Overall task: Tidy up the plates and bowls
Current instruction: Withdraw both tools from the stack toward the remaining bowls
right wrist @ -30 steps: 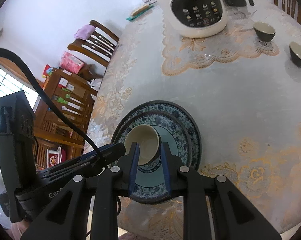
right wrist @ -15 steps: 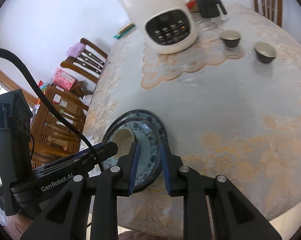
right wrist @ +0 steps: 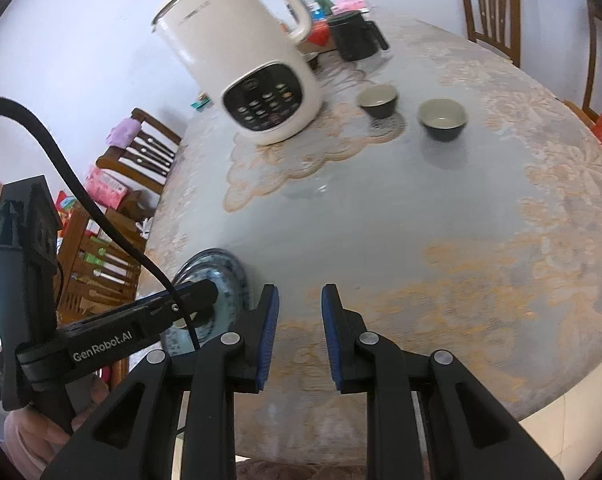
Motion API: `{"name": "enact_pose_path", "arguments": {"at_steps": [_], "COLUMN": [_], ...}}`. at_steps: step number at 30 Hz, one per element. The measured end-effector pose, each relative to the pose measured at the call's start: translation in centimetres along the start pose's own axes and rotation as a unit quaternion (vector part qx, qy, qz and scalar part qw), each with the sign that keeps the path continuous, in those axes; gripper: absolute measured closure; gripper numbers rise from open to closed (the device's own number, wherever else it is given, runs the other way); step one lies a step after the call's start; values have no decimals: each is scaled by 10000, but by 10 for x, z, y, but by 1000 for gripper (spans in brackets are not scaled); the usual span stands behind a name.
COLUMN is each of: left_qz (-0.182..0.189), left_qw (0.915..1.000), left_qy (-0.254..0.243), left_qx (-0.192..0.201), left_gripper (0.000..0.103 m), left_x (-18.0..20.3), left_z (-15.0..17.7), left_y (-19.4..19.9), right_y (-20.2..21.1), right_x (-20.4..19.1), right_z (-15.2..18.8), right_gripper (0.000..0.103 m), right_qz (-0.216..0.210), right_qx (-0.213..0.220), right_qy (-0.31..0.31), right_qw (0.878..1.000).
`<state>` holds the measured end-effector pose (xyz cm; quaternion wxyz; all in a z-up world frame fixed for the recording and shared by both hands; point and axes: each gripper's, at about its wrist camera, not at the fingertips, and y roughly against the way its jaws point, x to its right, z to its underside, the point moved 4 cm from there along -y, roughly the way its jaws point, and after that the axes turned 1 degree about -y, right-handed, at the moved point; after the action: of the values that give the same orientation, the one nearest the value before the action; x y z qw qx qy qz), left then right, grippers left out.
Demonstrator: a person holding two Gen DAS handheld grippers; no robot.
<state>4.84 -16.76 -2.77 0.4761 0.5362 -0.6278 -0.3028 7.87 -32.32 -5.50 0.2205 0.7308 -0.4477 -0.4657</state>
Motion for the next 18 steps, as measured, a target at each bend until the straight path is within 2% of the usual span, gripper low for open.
{"name": "enact_pose_path", "arguments": {"at_steps": [18], "left_qz": [93], "left_qw": [9997], "left_qy": [-221], "left_qx": [-17], "left_gripper": [76], "left_x": [77], "left_z": [-50], "left_y": [-44], "right_y": [11], "right_x": [84], "right_z": [-51], "right_gripper": [80], "right_qz": [230], "right_qx": [54], "right_qy": [-184], "right_qw": [9996]}}
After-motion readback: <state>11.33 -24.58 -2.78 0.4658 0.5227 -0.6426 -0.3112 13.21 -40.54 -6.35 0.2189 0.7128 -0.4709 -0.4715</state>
